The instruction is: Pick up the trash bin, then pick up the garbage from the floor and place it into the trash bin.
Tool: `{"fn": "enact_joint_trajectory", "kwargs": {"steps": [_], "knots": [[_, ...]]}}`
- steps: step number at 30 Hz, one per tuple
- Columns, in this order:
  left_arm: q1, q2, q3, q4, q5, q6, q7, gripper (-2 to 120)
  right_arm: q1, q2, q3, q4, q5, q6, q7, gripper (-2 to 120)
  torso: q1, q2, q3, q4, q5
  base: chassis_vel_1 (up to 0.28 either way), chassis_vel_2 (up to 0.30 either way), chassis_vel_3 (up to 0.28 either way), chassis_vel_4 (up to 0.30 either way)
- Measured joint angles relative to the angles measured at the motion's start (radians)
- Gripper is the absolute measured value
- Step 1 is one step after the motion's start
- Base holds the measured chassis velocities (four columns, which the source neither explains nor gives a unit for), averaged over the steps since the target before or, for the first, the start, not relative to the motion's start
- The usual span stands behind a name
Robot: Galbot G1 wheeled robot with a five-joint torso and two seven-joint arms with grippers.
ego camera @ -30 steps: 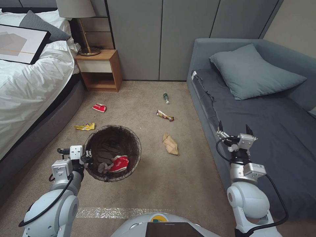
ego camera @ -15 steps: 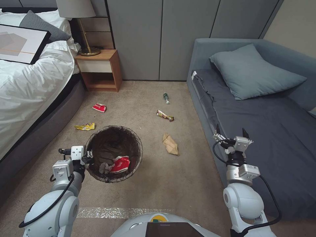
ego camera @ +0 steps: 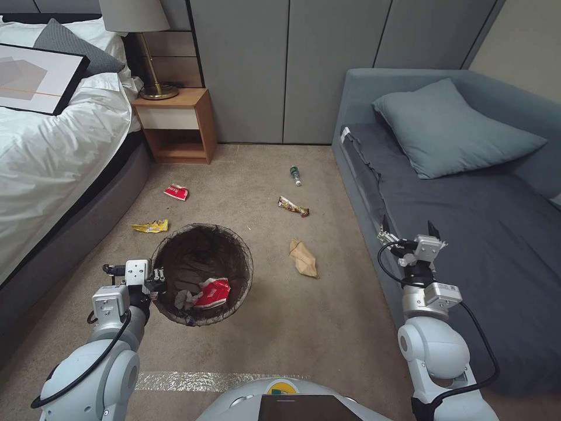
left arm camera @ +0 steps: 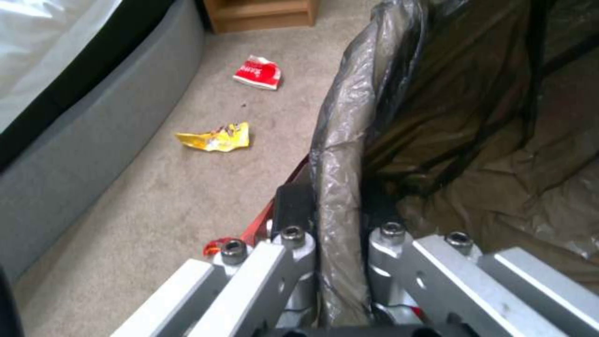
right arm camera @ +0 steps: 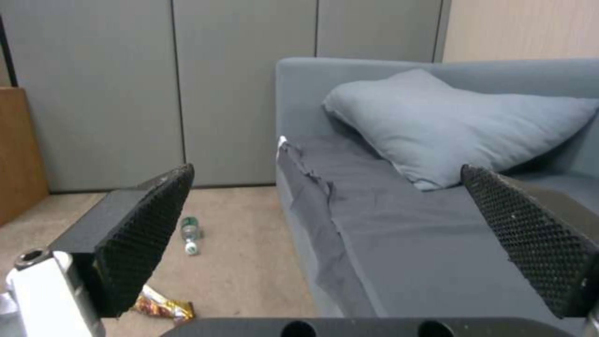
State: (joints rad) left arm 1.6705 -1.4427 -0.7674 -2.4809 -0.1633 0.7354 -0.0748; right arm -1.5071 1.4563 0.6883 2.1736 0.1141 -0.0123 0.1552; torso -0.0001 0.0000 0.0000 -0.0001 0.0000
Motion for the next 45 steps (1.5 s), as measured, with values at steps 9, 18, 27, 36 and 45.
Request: {"fn": "enact_joint_trajectory", "kwargs": {"steps": [9, 18, 27, 36, 45], "knots": [[-0.001, 0.004, 0.001, 0.000, 0.001, 0.000, 0.000, 4, 0.001, -0.008, 0.002, -0.003, 0.004, -0.002, 0.000, 100, 0.000, 0.000, 0.000, 0.0001, 0.0000, -0.067, 0.050, 0.061, -0.051], [-0.005, 0.003, 0.000, 0.003, 0.002, 0.000, -0.001, 4, 0.006, -0.004, 0.003, -0.005, 0.005, -0.011, 0.008, 100, 0.000, 0.000, 0.000, 0.0000, 0.0000, -0.059, 0.054, 0.058, -0.055], [-0.006, 0.001, -0.002, 0.004, 0.003, 0.000, -0.002, 4, 0.008, -0.004, 0.002, -0.008, 0.006, -0.016, 0.009, 100, 0.000, 0.000, 0.000, 0.0001, 0.0000, -0.083, 0.079, 0.079, -0.058], [-0.009, -0.001, -0.002, 0.008, 0.007, 0.000, -0.003, 4, 0.010, -0.003, 0.001, -0.009, 0.006, -0.022, 0.014, 100, 0.000, 0.000, 0.000, 0.0001, 0.0000, -0.061, 0.066, 0.056, -0.059], [-0.009, -0.001, -0.004, 0.009, 0.008, 0.000, -0.005, 4, 0.010, -0.003, 0.001, -0.011, 0.007, -0.023, 0.014, 100, 0.000, 0.000, 0.000, -0.0001, -0.0001, -0.101, 0.094, 0.093, -0.091]]}}
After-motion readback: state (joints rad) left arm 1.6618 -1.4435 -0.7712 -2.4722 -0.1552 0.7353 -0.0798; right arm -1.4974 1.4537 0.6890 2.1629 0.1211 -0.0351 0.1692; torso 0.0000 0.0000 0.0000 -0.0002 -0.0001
